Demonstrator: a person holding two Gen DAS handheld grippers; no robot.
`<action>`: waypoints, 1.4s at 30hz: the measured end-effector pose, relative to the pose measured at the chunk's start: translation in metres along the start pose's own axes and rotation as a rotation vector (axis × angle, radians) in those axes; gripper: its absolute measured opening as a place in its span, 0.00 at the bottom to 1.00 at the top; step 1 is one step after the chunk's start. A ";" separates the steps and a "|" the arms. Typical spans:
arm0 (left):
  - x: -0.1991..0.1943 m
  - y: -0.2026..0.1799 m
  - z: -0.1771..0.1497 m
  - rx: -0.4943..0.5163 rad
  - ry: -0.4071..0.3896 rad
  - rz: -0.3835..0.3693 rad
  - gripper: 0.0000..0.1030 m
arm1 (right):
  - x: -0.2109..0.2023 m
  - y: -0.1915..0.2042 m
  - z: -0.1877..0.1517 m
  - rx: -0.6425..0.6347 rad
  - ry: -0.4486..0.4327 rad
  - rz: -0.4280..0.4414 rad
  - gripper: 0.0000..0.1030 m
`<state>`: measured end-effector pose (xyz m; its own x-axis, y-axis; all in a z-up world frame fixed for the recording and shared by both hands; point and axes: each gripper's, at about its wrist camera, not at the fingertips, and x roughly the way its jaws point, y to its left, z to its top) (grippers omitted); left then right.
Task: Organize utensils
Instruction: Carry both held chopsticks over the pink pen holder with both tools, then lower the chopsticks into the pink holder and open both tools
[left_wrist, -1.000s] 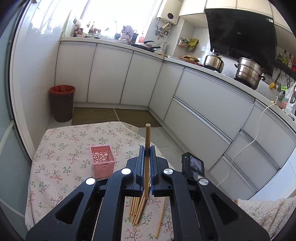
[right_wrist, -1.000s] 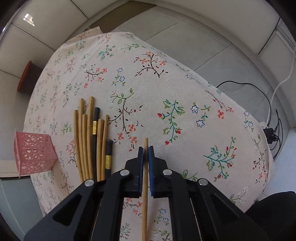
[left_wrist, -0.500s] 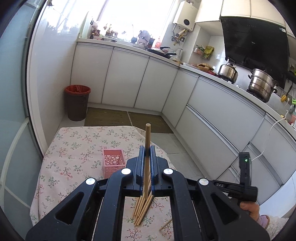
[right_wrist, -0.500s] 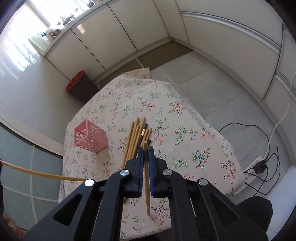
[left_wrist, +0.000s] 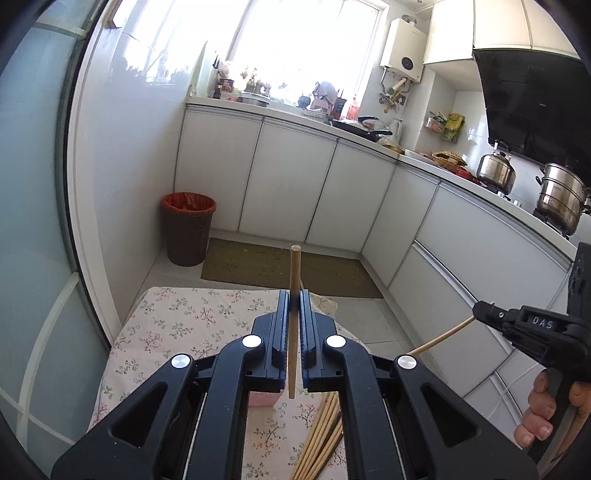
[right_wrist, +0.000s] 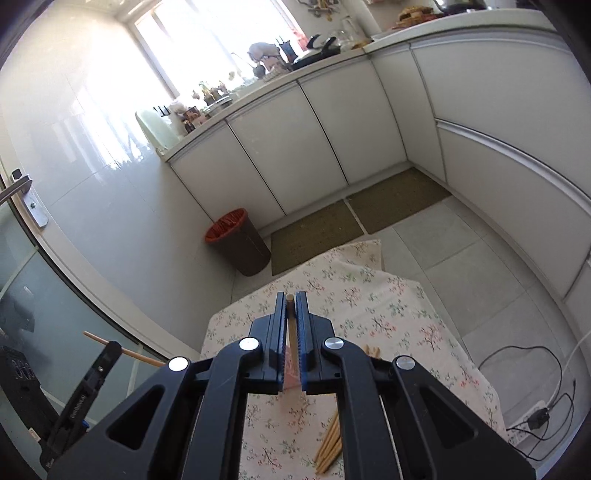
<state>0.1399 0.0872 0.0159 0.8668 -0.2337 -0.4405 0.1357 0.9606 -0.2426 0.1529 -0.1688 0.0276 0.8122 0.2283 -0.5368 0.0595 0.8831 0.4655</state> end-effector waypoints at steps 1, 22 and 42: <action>0.005 0.002 0.001 0.001 -0.004 0.013 0.04 | 0.005 0.006 0.004 -0.007 -0.002 0.009 0.05; 0.063 0.045 -0.025 -0.108 0.051 0.046 0.09 | 0.112 0.045 -0.010 -0.108 0.072 0.014 0.05; 0.020 0.053 -0.014 -0.134 -0.039 0.050 0.17 | 0.135 0.067 -0.039 -0.183 0.073 0.007 0.32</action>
<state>0.1582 0.1313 -0.0176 0.8892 -0.1771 -0.4219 0.0283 0.9416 -0.3356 0.2442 -0.0632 -0.0412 0.7673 0.2578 -0.5872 -0.0581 0.9398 0.3368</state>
